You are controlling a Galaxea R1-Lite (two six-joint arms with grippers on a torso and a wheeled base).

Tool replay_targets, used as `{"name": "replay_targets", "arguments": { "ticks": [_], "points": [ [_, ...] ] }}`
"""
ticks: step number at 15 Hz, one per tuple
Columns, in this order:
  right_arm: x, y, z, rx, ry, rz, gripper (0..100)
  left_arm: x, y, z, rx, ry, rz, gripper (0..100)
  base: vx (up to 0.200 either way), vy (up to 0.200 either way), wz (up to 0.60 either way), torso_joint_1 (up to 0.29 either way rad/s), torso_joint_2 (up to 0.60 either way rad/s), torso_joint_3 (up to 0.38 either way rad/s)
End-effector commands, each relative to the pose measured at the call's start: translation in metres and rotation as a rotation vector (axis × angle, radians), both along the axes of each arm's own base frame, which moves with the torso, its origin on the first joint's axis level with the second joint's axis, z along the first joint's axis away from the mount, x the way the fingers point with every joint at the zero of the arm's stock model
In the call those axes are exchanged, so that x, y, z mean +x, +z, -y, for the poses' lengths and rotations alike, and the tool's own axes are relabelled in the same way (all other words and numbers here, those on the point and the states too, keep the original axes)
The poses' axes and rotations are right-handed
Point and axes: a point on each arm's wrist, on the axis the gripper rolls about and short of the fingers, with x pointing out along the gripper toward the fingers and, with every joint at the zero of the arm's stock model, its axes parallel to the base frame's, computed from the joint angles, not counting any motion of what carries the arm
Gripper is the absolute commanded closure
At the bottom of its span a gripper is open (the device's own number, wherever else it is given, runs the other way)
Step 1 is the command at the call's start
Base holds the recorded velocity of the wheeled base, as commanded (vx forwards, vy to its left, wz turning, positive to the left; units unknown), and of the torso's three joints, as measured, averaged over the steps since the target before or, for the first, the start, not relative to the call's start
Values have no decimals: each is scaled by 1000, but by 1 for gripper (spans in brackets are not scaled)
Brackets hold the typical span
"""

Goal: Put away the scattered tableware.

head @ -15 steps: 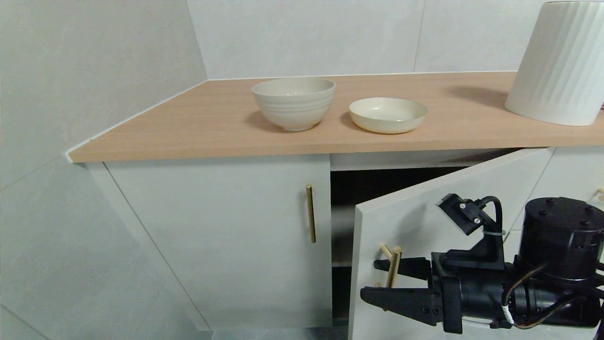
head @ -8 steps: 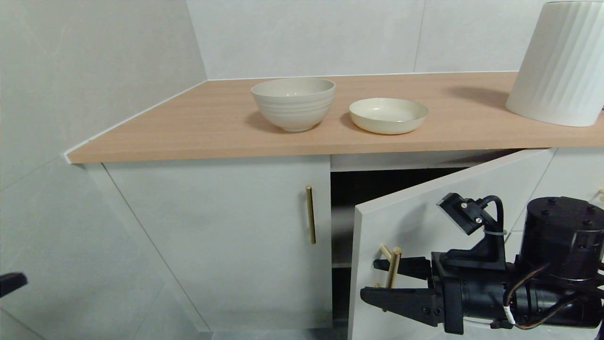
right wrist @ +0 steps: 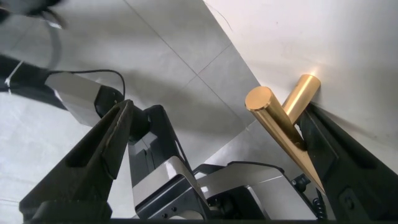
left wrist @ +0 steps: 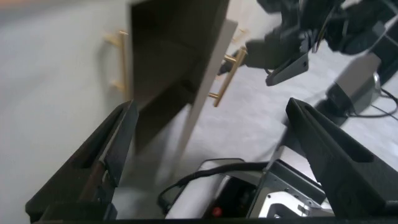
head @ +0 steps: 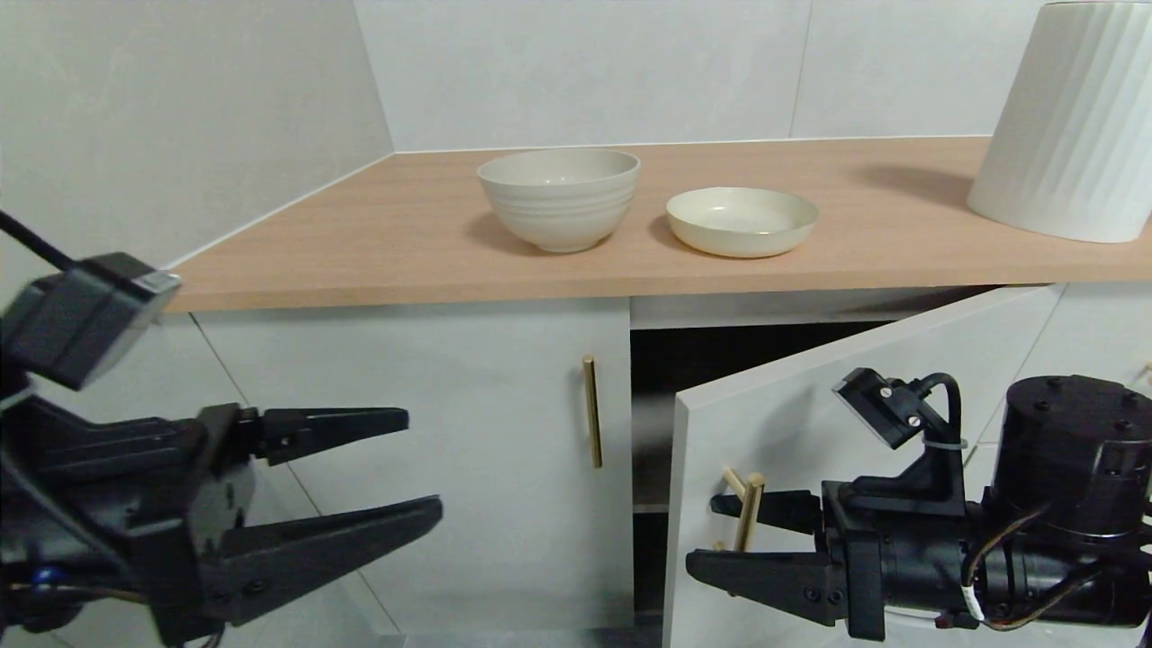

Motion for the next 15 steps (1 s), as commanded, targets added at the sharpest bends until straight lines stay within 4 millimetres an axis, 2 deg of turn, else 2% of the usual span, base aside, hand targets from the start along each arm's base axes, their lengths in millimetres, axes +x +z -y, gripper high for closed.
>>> {"name": "replay_targets", "arguments": {
  "ticks": [1,5,12,13,15],
  "points": [
    [1,-2,-1,-5,-1,-5,0,25,-38,22,35,-49,-134,0,0,0,0,0,0,0],
    [0,-1,-1,-4,2,-4,0,23,-46,43,-44,-107,-261,0,0,0,0,0,0,0],
    [-1,-5,-5,-14,18,-15,0,38,-71,53,-6,-97,-349,0,0,0,0,0,0,0],
    [-1,-5,-5,-14,18,-15,0,39,-71,53,-5,-97,-351,100,0,0,0,0,0,0],
    [-1,-5,-5,-16,16,-17,0,42,-69,55,-10,-99,-344,100,0,0,0,0,0,0]
  ]
}}
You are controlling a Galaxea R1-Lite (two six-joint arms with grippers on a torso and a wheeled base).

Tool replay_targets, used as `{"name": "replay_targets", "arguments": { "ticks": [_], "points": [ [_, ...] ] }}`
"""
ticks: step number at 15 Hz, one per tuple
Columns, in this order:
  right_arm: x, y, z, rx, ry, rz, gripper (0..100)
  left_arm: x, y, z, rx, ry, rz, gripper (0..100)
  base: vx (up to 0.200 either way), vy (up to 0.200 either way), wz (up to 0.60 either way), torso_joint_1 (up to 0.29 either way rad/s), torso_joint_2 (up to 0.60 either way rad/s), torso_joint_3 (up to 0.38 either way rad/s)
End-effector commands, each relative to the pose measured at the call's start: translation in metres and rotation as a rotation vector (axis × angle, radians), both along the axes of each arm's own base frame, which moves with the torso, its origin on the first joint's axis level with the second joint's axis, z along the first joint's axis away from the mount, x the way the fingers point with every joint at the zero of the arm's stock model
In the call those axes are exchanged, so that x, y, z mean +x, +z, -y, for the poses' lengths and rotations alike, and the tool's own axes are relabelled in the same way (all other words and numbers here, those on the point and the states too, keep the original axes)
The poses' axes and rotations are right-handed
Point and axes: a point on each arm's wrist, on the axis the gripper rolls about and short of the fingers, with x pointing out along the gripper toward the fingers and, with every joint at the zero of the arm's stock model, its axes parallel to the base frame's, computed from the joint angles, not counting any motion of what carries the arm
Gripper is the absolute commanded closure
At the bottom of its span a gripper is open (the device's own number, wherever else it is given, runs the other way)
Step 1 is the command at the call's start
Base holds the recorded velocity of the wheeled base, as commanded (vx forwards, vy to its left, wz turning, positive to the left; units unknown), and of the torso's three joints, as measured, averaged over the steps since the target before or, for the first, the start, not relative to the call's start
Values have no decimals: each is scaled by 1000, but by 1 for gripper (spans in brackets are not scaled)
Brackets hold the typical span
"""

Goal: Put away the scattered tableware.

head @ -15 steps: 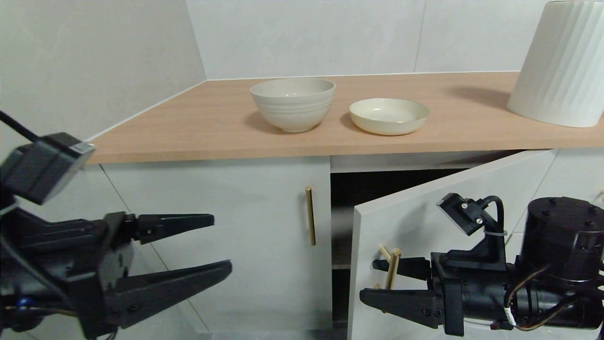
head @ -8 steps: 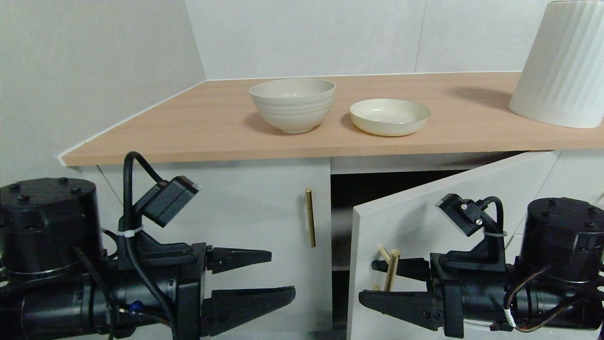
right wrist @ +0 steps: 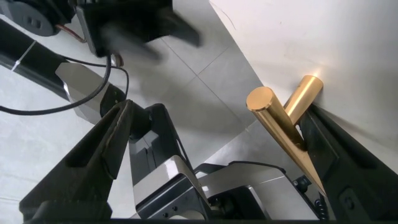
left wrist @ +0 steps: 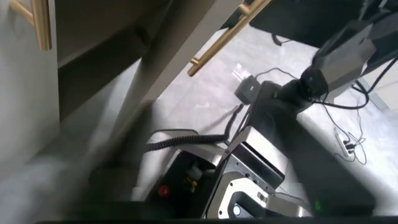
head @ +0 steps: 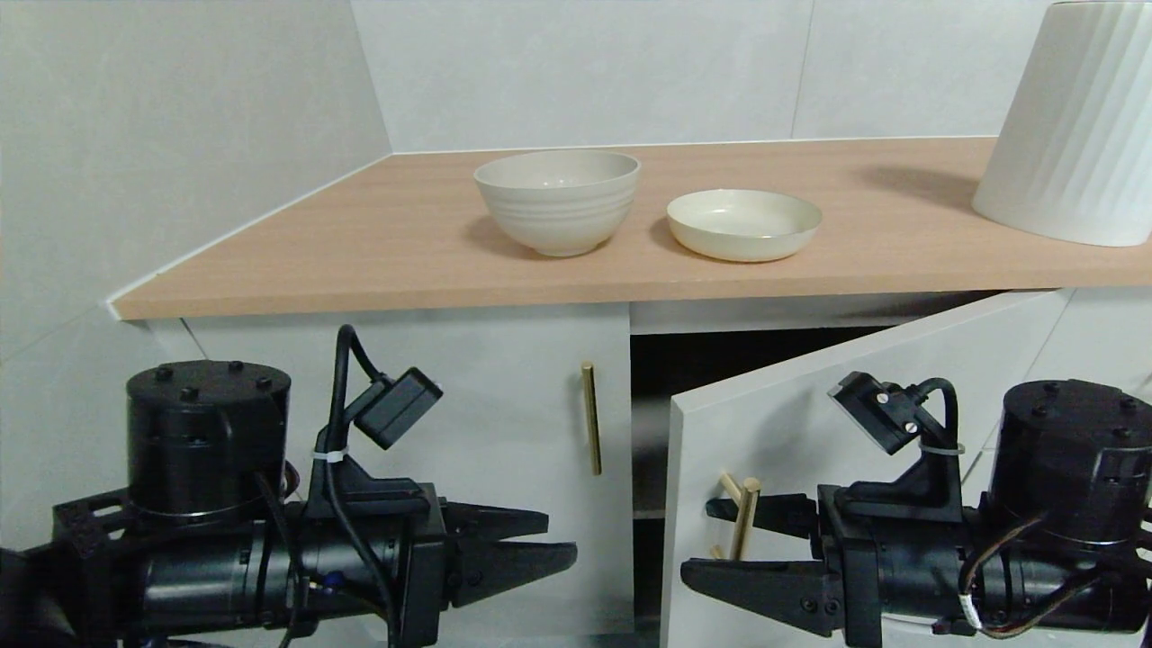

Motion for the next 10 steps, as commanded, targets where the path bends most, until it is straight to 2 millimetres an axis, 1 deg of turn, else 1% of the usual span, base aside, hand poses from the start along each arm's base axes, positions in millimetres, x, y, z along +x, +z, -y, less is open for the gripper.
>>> {"name": "replay_targets", "arguments": {
  "ticks": [1,3,5,7,9,10],
  "points": [
    [1,-3,-1,-9,1,-11,0,4,0,2,-2,0,2,100,0,0,0,0,0,0],
    [1,-3,-1,-8,1,-10,0,8,0,5,-17,1,31,100,0,0,0,0,0,0],
    [1,-3,-1,-9,1,-11,0,17,-7,13,-33,-12,67,100,0,0,0,0,0,0],
    [1,-3,-1,-8,-1,-9,0,26,-11,28,-49,-43,94,100,0,0,0,0,0,0],
    [1,-2,-1,-6,-3,-7,0,40,-10,41,-65,-55,118,100,0,0,0,0,0,0],
    [1,-2,-1,-7,-6,-7,0,49,-15,49,-61,-60,116,100,0,0,0,0,0,0]
  ]
}}
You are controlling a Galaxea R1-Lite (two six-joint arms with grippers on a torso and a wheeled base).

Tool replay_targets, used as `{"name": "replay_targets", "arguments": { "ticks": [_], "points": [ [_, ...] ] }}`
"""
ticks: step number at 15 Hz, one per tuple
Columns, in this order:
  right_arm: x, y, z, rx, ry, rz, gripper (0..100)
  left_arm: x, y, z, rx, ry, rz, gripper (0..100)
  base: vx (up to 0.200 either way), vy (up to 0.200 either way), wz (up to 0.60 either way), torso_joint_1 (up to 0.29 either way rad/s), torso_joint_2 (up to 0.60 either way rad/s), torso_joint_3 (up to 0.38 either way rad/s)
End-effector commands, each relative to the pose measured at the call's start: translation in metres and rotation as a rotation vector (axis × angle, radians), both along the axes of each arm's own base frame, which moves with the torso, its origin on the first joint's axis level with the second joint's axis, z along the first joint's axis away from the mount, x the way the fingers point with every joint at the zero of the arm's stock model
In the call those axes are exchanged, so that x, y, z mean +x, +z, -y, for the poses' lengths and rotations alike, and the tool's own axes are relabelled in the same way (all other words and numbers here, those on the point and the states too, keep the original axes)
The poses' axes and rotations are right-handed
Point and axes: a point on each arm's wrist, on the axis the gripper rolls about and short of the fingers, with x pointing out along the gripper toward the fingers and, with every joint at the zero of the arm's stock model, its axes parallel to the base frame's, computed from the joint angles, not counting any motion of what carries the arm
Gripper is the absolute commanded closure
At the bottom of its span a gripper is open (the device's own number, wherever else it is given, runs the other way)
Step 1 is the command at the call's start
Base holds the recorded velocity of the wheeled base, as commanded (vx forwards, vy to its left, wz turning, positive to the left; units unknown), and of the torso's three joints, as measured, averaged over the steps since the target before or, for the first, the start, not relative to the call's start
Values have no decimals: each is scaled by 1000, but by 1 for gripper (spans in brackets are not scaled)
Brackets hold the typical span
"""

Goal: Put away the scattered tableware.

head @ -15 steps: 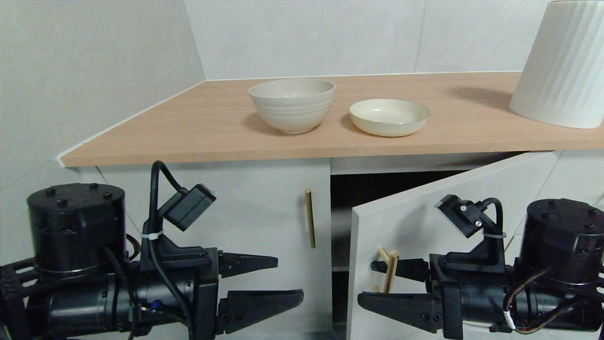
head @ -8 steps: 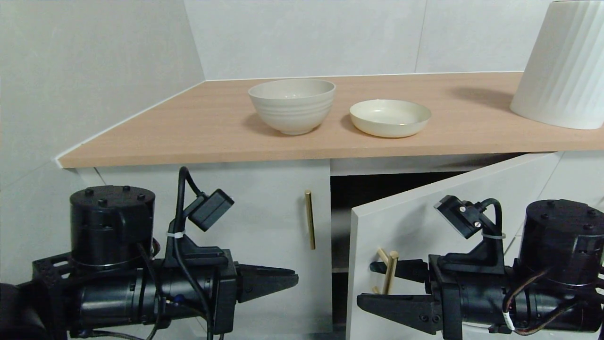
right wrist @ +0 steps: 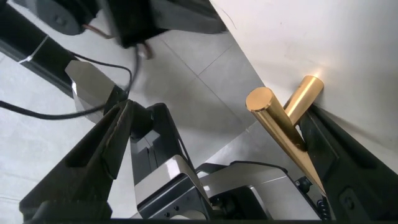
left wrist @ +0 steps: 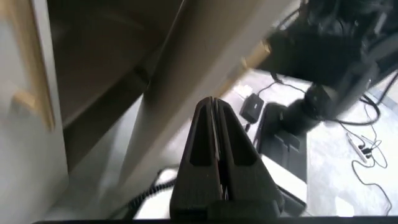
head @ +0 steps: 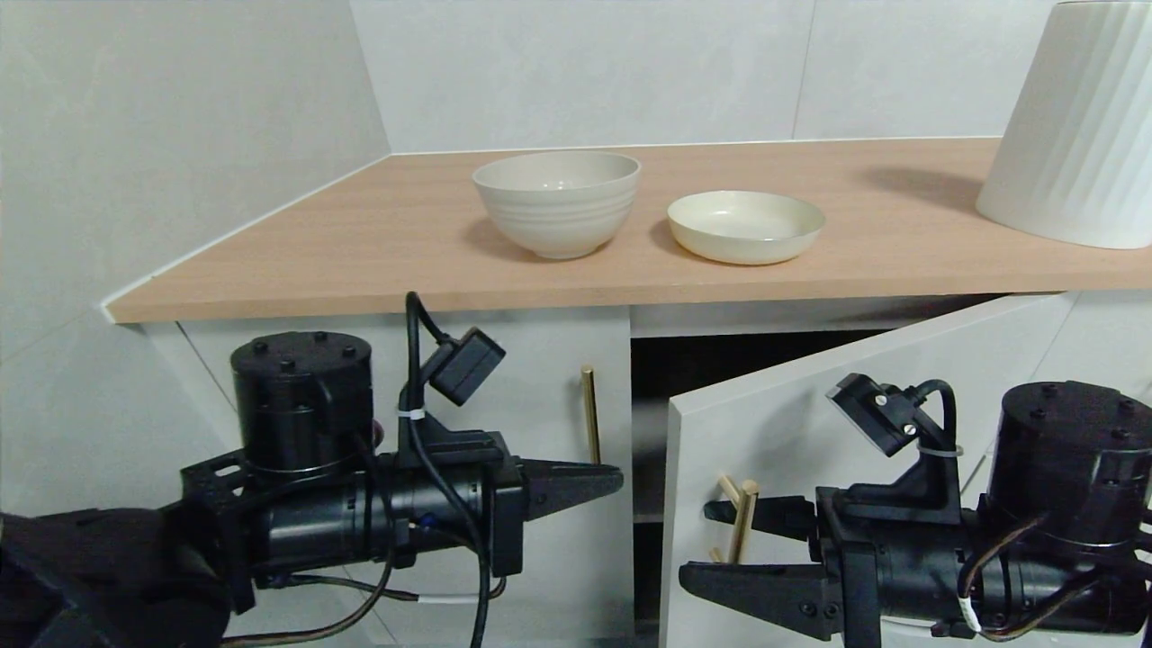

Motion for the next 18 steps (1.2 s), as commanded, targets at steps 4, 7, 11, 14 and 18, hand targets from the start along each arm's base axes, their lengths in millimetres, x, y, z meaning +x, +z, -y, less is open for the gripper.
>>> {"name": "replay_targets", "arguments": {
  "ticks": [4,7,11,14,18],
  "points": [
    [1,-1,0,-2,-3,-1,0,25,-39,33,19,54,32,100,0,0,0,0,0,0],
    [0,0,0,-2,-5,0,0,23,-43,40,-2,68,87,100,0,0,0,0,0,0],
    [0,-1,0,-3,-5,-1,0,20,-49,52,24,98,185,100,0,0,0,0,0,0],
    [0,-1,1,-5,-8,-2,0,22,-60,67,-27,122,258,100,0,0,0,0,0,0],
    [0,-3,5,-14,-38,6,0,19,-61,72,-39,111,268,100,0,0,0,0,0,0]
  ]
}}
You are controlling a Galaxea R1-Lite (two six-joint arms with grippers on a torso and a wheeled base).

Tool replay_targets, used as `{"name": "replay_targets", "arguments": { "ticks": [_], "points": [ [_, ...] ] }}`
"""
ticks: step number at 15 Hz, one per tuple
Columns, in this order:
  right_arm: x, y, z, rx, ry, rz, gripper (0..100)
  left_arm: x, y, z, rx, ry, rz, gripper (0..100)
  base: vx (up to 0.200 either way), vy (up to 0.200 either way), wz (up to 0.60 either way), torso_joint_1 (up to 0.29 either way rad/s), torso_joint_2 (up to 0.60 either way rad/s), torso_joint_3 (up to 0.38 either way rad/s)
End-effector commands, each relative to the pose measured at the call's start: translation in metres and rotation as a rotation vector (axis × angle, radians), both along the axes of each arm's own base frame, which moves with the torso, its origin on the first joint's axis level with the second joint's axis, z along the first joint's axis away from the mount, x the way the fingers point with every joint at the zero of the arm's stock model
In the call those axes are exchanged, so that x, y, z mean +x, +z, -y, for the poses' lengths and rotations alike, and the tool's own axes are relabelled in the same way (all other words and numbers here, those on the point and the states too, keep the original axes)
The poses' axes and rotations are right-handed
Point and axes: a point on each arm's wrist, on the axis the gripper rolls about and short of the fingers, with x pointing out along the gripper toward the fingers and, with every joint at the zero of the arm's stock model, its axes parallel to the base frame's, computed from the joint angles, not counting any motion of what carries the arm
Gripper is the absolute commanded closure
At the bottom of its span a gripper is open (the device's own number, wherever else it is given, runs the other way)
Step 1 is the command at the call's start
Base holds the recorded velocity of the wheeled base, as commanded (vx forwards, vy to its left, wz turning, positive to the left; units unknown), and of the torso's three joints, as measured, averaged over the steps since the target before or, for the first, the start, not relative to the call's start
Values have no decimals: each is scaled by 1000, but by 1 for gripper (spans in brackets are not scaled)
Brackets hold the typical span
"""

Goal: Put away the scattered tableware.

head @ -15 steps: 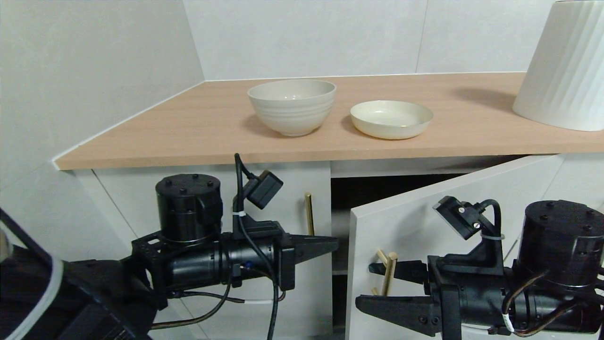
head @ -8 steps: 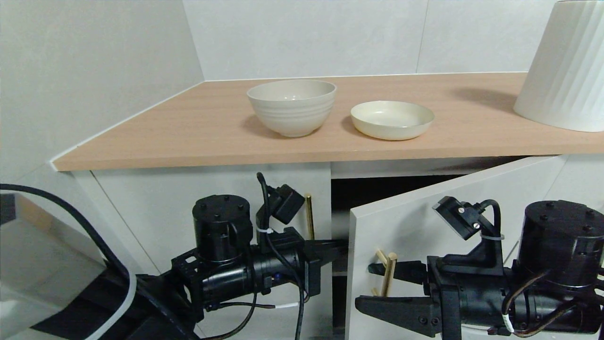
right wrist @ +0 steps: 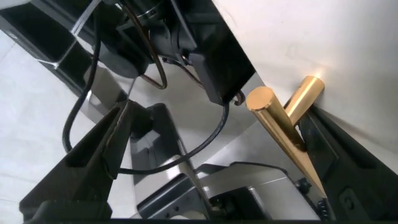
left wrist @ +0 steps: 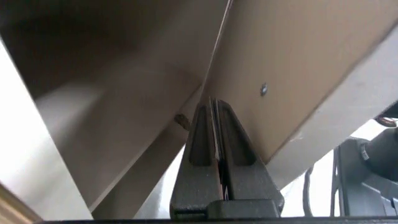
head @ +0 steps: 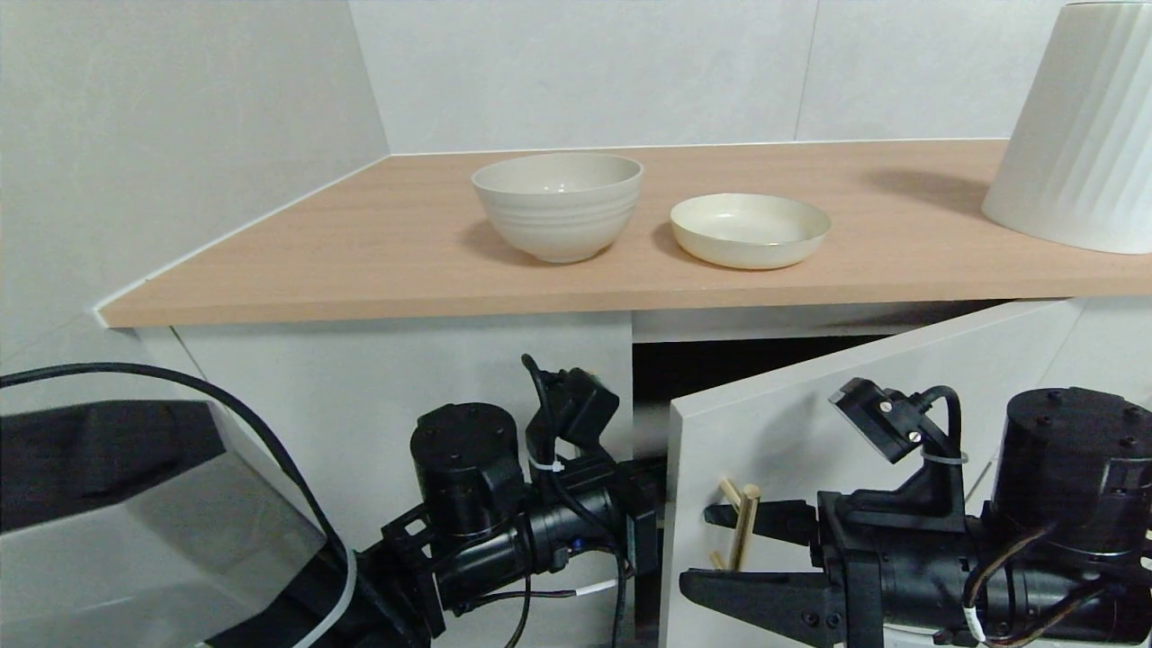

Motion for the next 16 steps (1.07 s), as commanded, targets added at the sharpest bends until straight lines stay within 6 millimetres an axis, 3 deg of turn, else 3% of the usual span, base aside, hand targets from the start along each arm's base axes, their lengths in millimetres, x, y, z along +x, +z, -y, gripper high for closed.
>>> {"name": "replay_targets", "arguments": {
  "ticks": [1,5,9,13,16],
  "points": [
    [1,-2,1,-22,-36,31,0,1,-2,2,2,6,-2,100,0,0,0,0,0,0],
    [3,-4,3,-53,-141,66,0,2,-4,3,6,12,-6,100,0,0,0,0,0,0],
    [8,-7,25,-104,-221,139,0,2,-4,3,5,10,-7,100,0,0,0,0,0,0],
    [-8,-2,48,-129,-261,201,0,2,-2,2,1,12,-3,100,0,0,0,0,0,0],
    [-33,2,67,-203,-260,126,0,2,-1,3,-1,13,-1,100,0,0,0,0,0,0]
  ]
}}
